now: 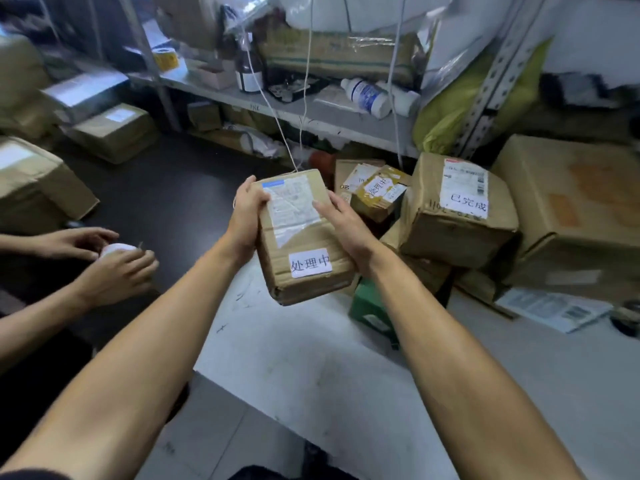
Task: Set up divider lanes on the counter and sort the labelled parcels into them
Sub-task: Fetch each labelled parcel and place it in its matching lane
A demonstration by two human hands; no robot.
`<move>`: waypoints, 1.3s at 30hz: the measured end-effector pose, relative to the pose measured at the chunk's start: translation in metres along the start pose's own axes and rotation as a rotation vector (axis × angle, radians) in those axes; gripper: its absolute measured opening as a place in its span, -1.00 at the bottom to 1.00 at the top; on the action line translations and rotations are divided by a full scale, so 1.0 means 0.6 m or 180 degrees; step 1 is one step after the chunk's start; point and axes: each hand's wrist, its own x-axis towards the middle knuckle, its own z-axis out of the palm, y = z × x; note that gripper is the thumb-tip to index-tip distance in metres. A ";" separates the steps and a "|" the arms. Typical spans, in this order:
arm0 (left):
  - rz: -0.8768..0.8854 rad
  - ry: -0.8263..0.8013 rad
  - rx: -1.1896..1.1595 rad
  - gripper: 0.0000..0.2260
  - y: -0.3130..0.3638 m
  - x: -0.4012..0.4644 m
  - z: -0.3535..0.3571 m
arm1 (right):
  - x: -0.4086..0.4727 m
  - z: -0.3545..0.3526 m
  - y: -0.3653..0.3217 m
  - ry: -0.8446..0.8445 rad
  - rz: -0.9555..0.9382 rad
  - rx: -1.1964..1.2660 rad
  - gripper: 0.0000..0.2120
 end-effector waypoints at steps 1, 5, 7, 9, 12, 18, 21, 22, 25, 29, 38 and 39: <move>-0.0021 0.0027 0.0022 -0.54 -0.011 -0.010 0.000 | -0.023 0.003 0.011 0.0126 -0.0030 0.0006 -0.41; -0.0587 -0.0190 -0.0003 -0.12 -0.099 -0.035 -0.018 | -0.139 0.006 0.048 0.0538 -0.0039 0.0193 -0.48; -0.0512 -0.0524 -0.0084 -0.24 -0.103 -0.111 0.010 | -0.203 0.004 0.075 0.0790 -0.0079 0.0322 -0.51; -0.0382 -0.0885 -0.0178 -0.41 -0.065 -0.230 0.055 | -0.264 -0.005 0.107 0.1023 -0.0111 0.0494 -0.53; -0.0429 -0.1267 -0.0371 -0.48 -0.069 -0.353 0.103 | -0.356 -0.025 0.156 0.1436 -0.0067 0.0625 -0.56; -0.0841 -0.1577 -0.0346 -0.60 -0.109 -0.516 0.186 | -0.530 -0.073 0.211 0.1717 -0.0041 0.0880 -0.70; -0.1070 -0.1871 -0.0297 -0.59 -0.120 -0.567 0.252 | -0.622 -0.106 0.224 0.1986 -0.0093 0.0876 -0.60; -0.1126 -0.1988 -0.0241 -0.58 -0.120 -0.590 0.278 | -0.653 -0.118 0.230 0.2095 -0.0133 0.0836 -0.58; -0.1171 -0.2365 -0.0132 -0.53 -0.134 -0.652 0.359 | -0.753 -0.160 0.243 0.2555 -0.0180 0.0863 -0.51; -0.1340 -0.2706 0.0034 -0.23 -0.175 -0.734 0.471 | -0.884 -0.231 0.269 0.3020 -0.0202 0.0927 -0.62; -0.1758 -0.3221 0.0308 -0.49 -0.227 -1.062 0.729 | -1.209 -0.417 0.343 0.3818 -0.0089 0.1193 -0.79; -0.1844 -0.3323 0.0278 -0.55 -0.238 -1.097 0.755 | -1.243 -0.440 0.352 0.3862 -0.0100 0.1184 -0.72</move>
